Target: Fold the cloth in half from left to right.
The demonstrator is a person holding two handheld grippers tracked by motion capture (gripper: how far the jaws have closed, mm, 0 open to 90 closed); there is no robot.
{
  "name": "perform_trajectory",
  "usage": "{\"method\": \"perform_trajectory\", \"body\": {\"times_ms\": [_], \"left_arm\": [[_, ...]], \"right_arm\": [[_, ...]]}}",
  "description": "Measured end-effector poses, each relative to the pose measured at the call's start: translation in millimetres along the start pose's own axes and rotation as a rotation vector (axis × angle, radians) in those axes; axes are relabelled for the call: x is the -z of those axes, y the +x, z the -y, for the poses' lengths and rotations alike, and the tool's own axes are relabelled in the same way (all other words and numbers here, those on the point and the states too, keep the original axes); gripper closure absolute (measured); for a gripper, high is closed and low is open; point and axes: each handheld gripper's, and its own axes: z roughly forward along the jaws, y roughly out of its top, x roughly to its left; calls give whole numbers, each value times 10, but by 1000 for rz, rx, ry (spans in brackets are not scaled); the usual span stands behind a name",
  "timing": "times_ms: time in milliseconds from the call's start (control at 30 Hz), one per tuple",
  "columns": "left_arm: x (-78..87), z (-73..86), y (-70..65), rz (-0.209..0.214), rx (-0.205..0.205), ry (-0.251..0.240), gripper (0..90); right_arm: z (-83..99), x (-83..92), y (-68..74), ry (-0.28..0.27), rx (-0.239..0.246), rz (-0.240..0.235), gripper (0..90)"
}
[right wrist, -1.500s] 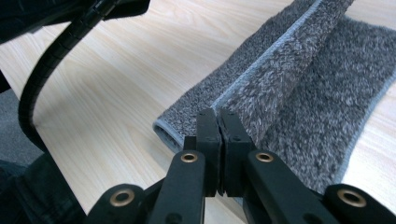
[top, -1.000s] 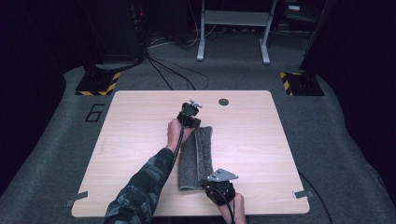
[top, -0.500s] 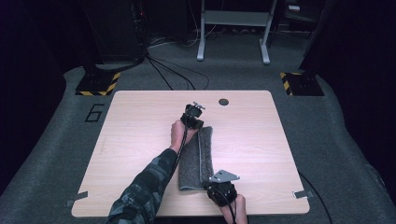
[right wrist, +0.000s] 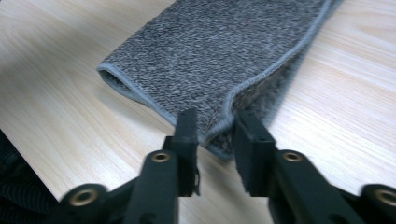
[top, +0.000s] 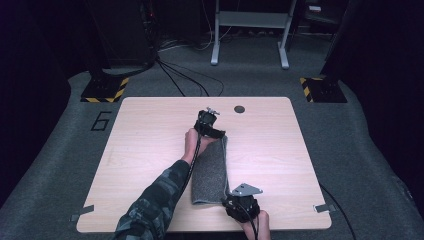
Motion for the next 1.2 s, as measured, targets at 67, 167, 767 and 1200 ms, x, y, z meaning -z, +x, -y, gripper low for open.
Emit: {"method": "perform_trajectory", "body": {"times_ms": [67,167,767,1200], "left_arm": [[44,3,22,-2,10,-1,252],[118,17,59,3,11,-5,215],[492,486,316,-67,-6,53,173],[137,685,641,-147,52,159,183]], "right_arm": [[2,43,-38,-6,-5,4,626],[-6,112,-90,-18,-34,12,560],[-298,-14,-320,-25,-25,51,288],[-15,-209,-270,83,-16,115,286]]}}
